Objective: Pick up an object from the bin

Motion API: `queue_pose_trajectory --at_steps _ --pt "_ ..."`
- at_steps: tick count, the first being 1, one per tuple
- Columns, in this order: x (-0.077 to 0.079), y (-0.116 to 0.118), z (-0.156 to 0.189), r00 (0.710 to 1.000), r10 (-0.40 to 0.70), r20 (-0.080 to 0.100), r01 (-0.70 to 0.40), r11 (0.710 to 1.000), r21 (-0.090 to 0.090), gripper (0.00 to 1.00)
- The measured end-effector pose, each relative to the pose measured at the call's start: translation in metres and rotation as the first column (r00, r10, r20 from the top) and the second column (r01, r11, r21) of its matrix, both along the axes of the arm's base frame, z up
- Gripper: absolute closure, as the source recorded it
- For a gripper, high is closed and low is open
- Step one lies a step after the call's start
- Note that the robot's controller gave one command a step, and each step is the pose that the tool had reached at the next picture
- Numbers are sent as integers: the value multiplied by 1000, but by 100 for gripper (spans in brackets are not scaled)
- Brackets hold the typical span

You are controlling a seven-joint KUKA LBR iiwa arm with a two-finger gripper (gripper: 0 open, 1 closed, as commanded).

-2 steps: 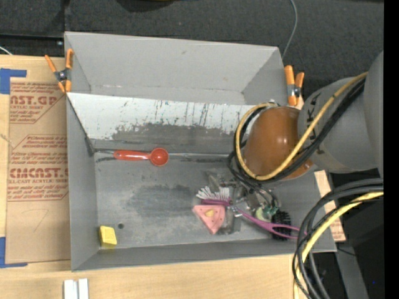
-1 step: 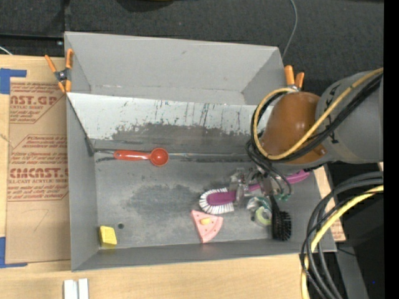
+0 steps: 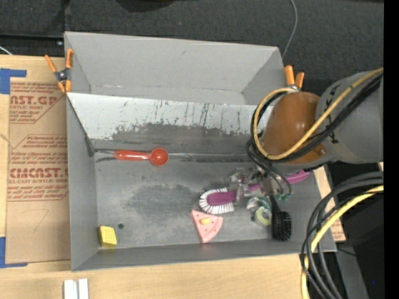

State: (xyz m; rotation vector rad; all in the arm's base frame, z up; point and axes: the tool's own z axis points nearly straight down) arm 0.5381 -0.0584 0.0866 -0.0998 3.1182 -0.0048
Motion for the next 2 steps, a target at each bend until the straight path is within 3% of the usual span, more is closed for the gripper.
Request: queue_pose_trajectory --at_steps 1,2 --pt "7 7 -11 1000 1 1 -1 1000 1 100" --pt "11 -25 -17 1000 -21 4 21 1000 0 100"
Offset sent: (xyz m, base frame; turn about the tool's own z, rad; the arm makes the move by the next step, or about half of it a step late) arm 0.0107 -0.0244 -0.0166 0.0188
